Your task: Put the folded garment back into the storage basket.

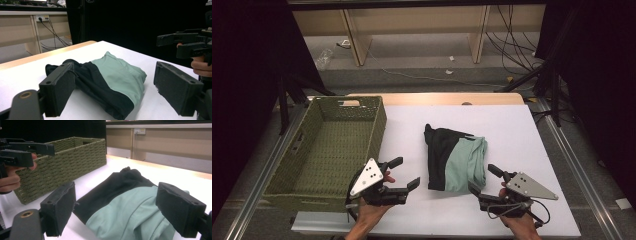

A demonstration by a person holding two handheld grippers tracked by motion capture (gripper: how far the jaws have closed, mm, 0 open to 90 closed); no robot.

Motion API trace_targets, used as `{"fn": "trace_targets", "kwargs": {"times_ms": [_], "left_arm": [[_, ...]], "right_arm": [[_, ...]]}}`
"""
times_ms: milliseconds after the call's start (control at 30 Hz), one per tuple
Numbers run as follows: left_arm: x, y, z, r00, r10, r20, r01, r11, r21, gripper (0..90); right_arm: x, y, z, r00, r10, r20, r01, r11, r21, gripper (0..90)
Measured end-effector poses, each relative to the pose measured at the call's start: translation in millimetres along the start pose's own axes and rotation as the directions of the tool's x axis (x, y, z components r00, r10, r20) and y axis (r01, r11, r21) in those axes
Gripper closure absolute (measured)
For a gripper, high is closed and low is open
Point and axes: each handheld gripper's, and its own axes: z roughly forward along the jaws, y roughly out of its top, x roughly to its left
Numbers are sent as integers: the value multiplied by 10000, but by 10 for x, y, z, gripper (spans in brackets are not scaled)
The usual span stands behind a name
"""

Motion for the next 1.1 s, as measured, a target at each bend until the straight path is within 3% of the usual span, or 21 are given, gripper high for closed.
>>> {"fn": "trace_targets", "kwargs": {"times_ms": [467,633,867,1100], "left_arm": [[3,-11,34,10000,-80,30,80,9999,109,165],[22,-10,64,9993,-319,215,312,9989,352,163],[7,-6,103,9993,-322,184,312,9982,519,163],[22,2,158,9981,-581,219,562,9954,771,163]], "right_arm": [[-6,0,1,10000,40,25,-40,10000,-18,176],[-9,0,-1,10000,46,50,-46,10000,1,177],[-13,1,-3,10000,47,42,-47,10000,-23,180],[-15,0,-3,10000,61,39,-61,10000,-27,181]]}}
